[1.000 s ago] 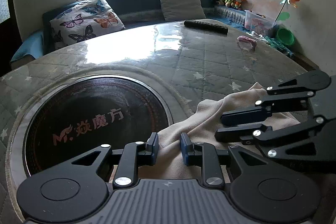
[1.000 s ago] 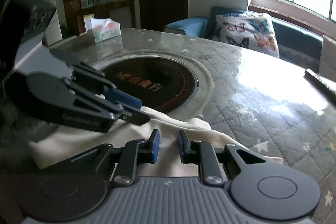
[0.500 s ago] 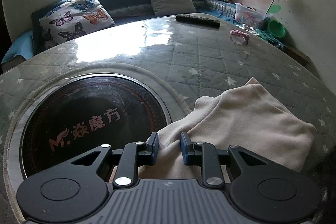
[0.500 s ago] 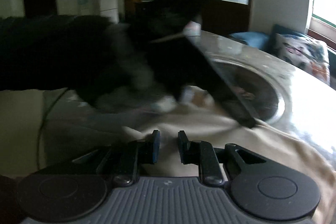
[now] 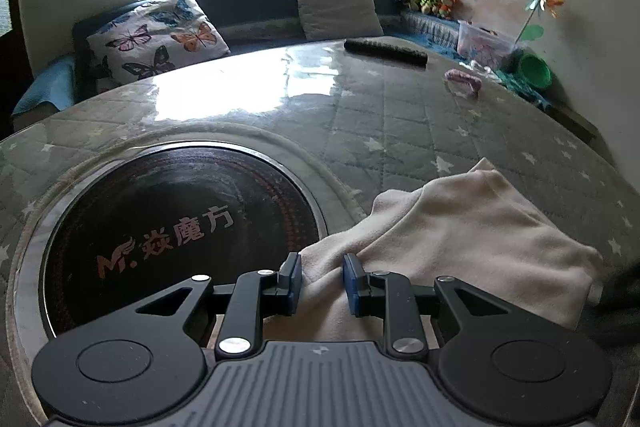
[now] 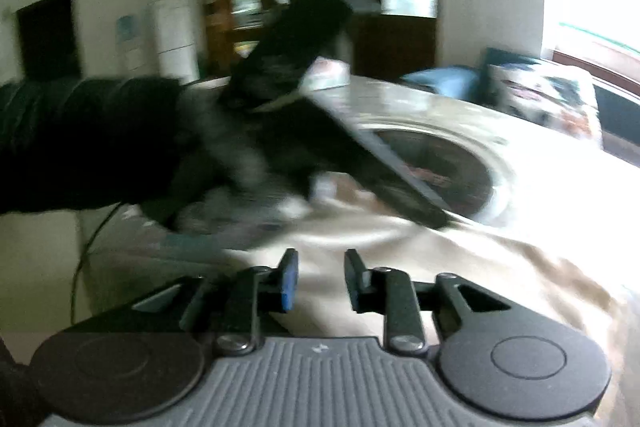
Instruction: Fold clothes
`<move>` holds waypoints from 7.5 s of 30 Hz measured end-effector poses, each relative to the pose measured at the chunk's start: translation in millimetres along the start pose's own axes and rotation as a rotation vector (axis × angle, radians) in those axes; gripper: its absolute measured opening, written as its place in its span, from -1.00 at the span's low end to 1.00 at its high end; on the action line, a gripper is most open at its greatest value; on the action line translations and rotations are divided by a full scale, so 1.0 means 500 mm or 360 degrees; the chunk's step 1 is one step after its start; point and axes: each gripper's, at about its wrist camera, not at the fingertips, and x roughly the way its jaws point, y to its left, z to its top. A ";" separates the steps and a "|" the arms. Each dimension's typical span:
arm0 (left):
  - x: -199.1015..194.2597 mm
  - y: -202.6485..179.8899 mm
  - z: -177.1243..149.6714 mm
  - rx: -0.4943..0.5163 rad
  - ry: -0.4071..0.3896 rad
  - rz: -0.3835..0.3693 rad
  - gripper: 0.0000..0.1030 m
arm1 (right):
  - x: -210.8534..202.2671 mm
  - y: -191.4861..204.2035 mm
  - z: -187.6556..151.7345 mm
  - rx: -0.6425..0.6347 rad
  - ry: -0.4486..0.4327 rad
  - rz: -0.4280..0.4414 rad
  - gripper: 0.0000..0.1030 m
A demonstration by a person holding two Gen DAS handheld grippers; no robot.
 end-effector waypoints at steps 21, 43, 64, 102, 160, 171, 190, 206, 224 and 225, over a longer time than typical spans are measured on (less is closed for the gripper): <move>-0.102 -0.113 -0.080 0.0103 -0.0119 -0.0051 -0.46 | -0.064 -0.209 -0.031 0.0480 -0.0076 -0.0426 -0.49; -0.094 -0.002 -0.046 -0.0231 -0.0132 0.0023 -0.47 | -0.008 -0.240 0.006 0.0486 -0.0010 -0.0473 -0.53; -0.128 0.076 -0.052 -0.0464 -0.0139 0.0215 0.16 | -0.015 -0.088 0.037 0.0056 0.0036 -0.0175 -0.26; -0.164 0.112 -0.136 -0.1374 0.0038 -0.0042 0.11 | -0.041 0.075 0.024 -0.0289 0.0029 0.0173 -0.82; -0.107 0.098 -0.123 -0.1457 0.0108 -0.0101 -0.62 | -0.085 -0.334 -0.091 0.0775 -0.0010 -0.0615 -0.26; -0.116 0.076 -0.065 -0.1295 0.0050 -0.0065 -0.63 | -0.096 -0.319 -0.084 0.0827 -0.0108 -0.0572 -0.82; 0.095 -0.177 0.199 -0.0664 0.0089 -0.0390 -0.66 | -0.331 -0.465 -0.152 0.0988 -0.0245 -0.1172 -0.83; 0.170 -0.271 0.228 -0.0210 0.0043 -0.0183 -0.32 | -0.337 -0.528 -0.205 0.1089 -0.0150 -0.1266 -0.78; 0.303 -0.345 0.266 -0.0061 0.0122 -0.0343 -0.37 | -0.200 -0.550 -0.148 0.0894 -0.0032 -0.1103 -0.59; 0.304 -0.344 0.265 -0.0064 0.0118 -0.0347 -0.37 | -0.200 -0.545 -0.146 0.0873 -0.0028 -0.1105 -0.57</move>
